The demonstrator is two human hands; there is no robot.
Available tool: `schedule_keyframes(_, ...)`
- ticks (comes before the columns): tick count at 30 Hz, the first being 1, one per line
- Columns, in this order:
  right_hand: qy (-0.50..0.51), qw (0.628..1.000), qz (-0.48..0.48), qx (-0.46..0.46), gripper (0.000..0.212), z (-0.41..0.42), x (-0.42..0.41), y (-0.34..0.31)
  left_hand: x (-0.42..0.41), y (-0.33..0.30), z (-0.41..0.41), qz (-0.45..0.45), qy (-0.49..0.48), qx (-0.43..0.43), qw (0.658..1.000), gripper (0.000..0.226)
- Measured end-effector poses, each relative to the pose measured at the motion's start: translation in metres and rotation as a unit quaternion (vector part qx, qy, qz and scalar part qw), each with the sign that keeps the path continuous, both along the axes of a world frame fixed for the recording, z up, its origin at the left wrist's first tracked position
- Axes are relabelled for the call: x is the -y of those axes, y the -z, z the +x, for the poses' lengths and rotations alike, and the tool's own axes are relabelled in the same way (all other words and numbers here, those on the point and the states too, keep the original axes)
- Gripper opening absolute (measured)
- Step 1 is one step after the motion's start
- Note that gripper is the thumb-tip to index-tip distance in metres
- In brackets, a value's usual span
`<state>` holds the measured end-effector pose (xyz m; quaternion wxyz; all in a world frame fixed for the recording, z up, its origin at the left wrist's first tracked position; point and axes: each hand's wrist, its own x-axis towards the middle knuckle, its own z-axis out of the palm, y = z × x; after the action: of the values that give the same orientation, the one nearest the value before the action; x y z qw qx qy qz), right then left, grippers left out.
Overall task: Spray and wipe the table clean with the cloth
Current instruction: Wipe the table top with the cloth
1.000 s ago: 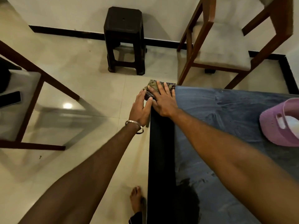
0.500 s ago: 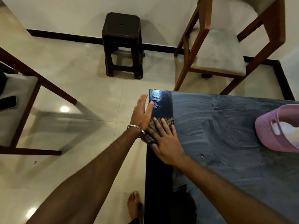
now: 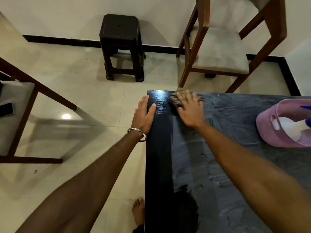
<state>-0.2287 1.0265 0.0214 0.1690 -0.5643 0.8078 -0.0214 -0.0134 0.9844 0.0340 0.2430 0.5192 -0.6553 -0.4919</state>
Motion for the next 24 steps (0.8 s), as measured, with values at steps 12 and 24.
schedule_keyframes(12,-0.038,0.998,0.030,-0.038,0.066,0.080,-0.038,-0.001,-0.031,-0.018,0.010,-0.011,0.007,-0.004,1.000,0.068)
schedule_keyframes(24,0.198,0.978,0.064,-0.013,0.061,-0.065,-0.174,-0.013,-0.089,-0.029,0.020,-0.007,0.018,0.016,1.000,0.054)
